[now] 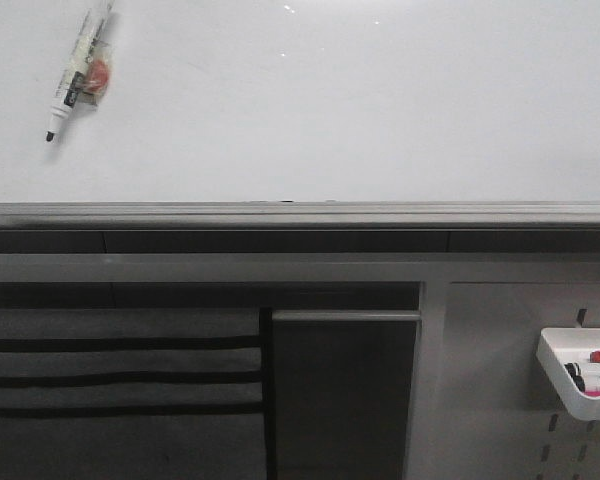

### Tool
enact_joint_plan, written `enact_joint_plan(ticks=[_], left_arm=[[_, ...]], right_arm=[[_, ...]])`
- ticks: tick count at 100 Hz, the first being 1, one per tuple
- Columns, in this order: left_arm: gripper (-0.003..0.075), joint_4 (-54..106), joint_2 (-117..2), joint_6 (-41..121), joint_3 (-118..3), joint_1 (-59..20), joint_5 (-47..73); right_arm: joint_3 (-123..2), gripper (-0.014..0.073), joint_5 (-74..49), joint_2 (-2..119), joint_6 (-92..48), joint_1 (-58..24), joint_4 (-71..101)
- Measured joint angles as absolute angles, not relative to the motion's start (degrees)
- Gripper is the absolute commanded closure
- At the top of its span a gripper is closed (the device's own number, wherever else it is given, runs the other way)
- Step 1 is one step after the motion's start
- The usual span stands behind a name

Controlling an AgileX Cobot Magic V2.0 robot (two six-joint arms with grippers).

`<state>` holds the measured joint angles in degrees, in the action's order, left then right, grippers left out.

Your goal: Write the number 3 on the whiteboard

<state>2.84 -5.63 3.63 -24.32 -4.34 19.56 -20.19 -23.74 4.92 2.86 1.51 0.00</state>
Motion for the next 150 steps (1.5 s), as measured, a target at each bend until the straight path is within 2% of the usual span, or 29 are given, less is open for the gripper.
enact_joint_plan(ticks=[27,84,91,94,103,106,113,122,150], left_arm=[[0.0738,2.7,-13.8,3.6,-30.5,-4.3,24.8],[0.0734,2.7,-14.8,3.6,-30.7,-4.3,25.0],[0.0663,2.7,-14.8,3.6,-30.7,-4.3,25.0],[0.0606,2.7,-14.8,3.6,-30.7,-4.3,25.0],[0.0369,2.7,-14.8,3.6,-30.7,-4.3,25.0],[0.0286,2.7,-14.8,3.6,-30.7,-4.3,24.9],[0.0184,2.7,-14.8,3.6,-30.7,-4.3,24.7],[0.0167,2.7,-14.8,3.6,-30.7,-4.3,24.6],[0.0232,2.8,-14.8,3.6,-30.7,-4.3,24.5]], right_arm=[[-28.4,0.0668,-27.5,14.7,-2.6,1.4,0.0],[-28.5,0.0649,-27.2,15.5,-3.1,1.4,0.0],[-28.5,0.0554,-27.2,15.5,-3.0,1.4,0.0],[-28.5,0.0477,-27.1,15.5,-2.9,1.4,0.0],[-28.5,0.0267,-26.5,15.5,-2.6,1.4,0.0],[-28.5,0.0215,-26.2,15.5,-2.6,1.4,0.0],[-28.5,0.0134,-25.9,15.5,-2.5,1.4,0.0],[-28.5,0.0116,-25.6,15.5,-2.5,1.4,0.0],[-28.5,0.0116,-25.6,15.5,-2.5,1.4,0.0]])
